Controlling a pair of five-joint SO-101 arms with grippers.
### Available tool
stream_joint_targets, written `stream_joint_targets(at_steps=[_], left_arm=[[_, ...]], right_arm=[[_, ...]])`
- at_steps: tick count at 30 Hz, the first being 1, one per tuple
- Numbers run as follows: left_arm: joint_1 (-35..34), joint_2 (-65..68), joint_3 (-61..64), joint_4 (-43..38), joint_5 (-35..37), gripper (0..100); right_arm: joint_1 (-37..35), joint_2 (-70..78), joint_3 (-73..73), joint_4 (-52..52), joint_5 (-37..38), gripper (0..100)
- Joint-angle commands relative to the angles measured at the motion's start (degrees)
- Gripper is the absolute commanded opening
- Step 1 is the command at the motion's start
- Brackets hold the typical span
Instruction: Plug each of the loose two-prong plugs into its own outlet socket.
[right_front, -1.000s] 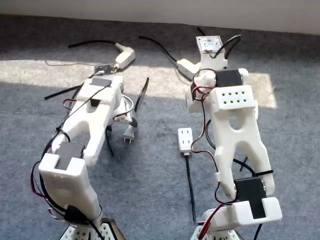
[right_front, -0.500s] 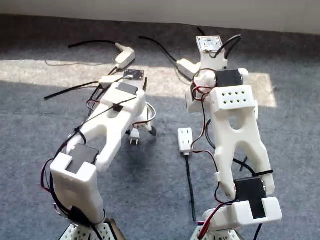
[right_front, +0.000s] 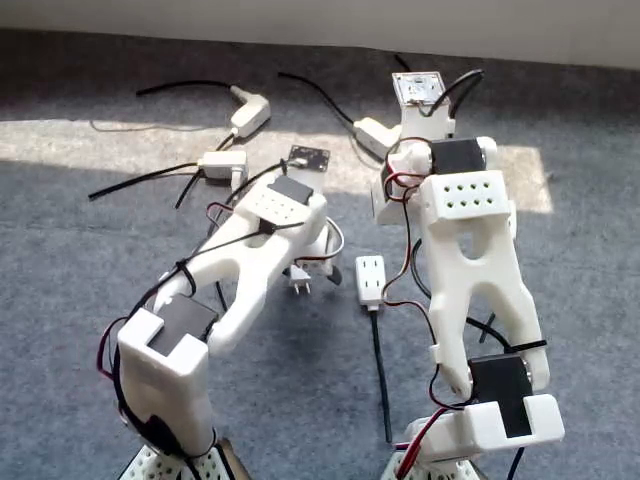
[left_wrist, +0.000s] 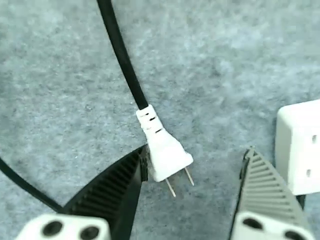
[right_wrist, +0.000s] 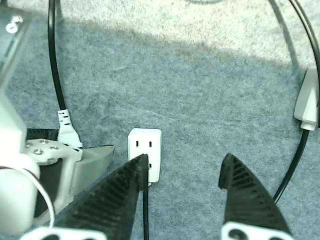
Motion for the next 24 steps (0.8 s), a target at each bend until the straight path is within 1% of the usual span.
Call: stream_joint_targets(at_steps=[1, 4, 6, 12, 18, 24], left_arm=[[1.36, -3.03, -4.44, 0.00, 0.88, 30], [1.10, -3.03, -6.64, 0.00, 6.15, 30], [1.10, -2.77, -7.87, -0.09, 7.82, 30], [0.22, -2.42, -8.57, 0.26, 7.65, 30], [-4.35, -2.33, -1.98, -0.26, 7.91, 30], [-4.62, -2.33, 0.57, -0.97, 8.09, 30]], right_arm=[[0.13, -2.24, -0.22, -0.66, 0.26, 23.1], [0.13, -2.24, -0.13, -0.66, 0.26, 23.1], [0.13, -2.24, 1.27, -1.98, 0.26, 23.1], [0.13, -2.33, 6.37, -7.96, 0.26, 23.1], [0.13, -2.42, 6.37, -7.78, 0.26, 23.1], [0.13, -2.77, 6.55, -7.52, 0.35, 23.1]])
